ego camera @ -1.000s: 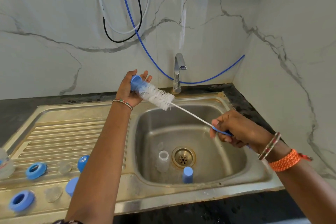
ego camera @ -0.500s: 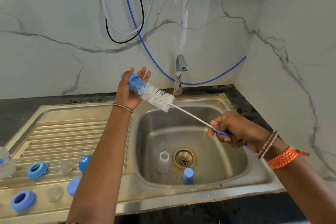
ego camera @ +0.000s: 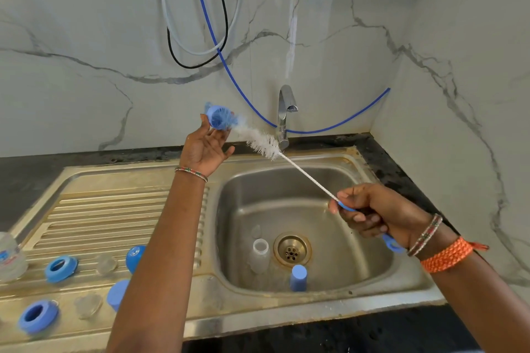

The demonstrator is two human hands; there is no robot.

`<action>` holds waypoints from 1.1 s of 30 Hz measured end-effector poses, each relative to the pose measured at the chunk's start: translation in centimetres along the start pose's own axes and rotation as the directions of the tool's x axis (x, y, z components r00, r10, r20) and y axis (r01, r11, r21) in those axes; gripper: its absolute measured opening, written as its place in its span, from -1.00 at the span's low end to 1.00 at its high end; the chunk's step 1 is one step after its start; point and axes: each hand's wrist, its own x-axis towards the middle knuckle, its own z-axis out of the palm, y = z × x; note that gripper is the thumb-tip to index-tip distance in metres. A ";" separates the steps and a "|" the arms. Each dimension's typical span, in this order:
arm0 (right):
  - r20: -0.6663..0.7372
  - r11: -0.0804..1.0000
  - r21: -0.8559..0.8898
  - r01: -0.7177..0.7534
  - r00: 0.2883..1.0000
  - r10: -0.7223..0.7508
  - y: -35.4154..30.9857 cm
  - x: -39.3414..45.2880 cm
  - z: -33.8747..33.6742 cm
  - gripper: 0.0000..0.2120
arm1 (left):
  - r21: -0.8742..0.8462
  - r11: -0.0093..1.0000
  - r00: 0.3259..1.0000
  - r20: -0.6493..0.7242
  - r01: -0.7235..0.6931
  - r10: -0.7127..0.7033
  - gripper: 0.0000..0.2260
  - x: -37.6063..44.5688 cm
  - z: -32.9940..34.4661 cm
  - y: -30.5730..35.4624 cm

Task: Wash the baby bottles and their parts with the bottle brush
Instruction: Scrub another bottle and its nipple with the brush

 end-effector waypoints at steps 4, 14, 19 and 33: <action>-0.200 0.899 -0.395 0.189 0.937 -0.285 1.1 0.7 0.1 -0.77 | -0.011 0.999 0.997 0.067 -0.034 0.035 -0.72 0.2 -0.6 0.2; -0.379 0.708 -0.685 0.172 0.746 -0.548 1.9 1.1 0.2 -0.96 | 0.029 0.998 0.997 -0.042 -0.058 0.059 -0.81 0.5 -0.3 -0.3; -0.034 0.995 0.088 -0.051 0.998 0.054 0.6 0.0 0.2 -0.88 | 0.021 0.998 0.998 -0.004 -0.064 0.064 -0.77 0.6 -0.9 -0.5; -0.174 0.985 -0.169 0.023 0.983 -0.052 0.8 1.0 0.1 -0.76 | -0.029 0.999 0.999 -0.018 -0.044 0.044 -0.74 0.4 -1.4 -0.6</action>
